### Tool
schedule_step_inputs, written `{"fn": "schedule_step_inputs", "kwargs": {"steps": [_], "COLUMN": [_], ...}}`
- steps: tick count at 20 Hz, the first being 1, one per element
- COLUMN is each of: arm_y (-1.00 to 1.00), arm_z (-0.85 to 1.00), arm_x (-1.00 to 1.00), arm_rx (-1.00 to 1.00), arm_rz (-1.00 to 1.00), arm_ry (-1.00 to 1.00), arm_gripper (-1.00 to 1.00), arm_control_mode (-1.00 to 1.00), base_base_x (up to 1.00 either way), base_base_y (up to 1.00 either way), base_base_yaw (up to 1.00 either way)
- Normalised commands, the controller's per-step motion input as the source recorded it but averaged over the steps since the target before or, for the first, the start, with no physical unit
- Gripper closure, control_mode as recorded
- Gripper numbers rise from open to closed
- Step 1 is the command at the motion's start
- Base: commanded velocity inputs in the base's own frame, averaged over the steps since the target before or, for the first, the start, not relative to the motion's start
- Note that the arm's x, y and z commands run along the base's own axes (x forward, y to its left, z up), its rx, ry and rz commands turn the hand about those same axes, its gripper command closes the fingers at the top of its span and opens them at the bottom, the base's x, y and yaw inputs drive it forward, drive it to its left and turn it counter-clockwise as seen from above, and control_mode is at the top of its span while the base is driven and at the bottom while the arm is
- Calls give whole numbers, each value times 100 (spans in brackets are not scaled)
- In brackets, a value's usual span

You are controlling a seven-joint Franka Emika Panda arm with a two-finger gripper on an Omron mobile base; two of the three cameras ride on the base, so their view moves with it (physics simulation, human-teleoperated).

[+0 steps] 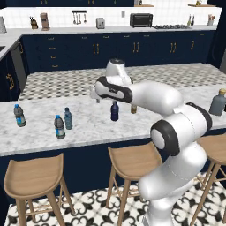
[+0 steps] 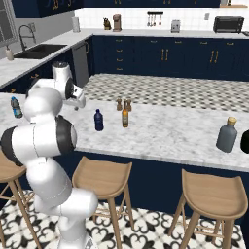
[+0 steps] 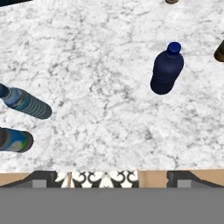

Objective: Move the plastic bottles in the middle to the plastics group, and the glass bottles in the middle to the glass group.

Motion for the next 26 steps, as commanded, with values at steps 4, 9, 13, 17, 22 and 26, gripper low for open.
{"fn": "schedule_step_inputs", "kwargs": {"steps": [4, 9, 13, 17, 22, 26], "arm_y": [-38, -31, -50, -49, -18, 1], "arm_z": [3, -2, -7, -26, -31, -36], "arm_x": [21, 40, 38, 35, 56, 28], "arm_rx": [0, 0, 0, 0, 0, -3], "arm_rz": [0, 0, 0, 0, 0, 0], "arm_ry": [11, 5, 9, 4, 7, 0], "arm_gripper": [-100, -100, -100, -100, -100, -100], "arm_control_mode": [-100, -100, -100, -100, -100, -100], "base_base_x": [0, 0, 0, 0, 0, 0], "base_base_y": [0, 0, 0, 0, 0, 0], "base_base_yaw": [0, 0, 0, 0, 0, 0]}}
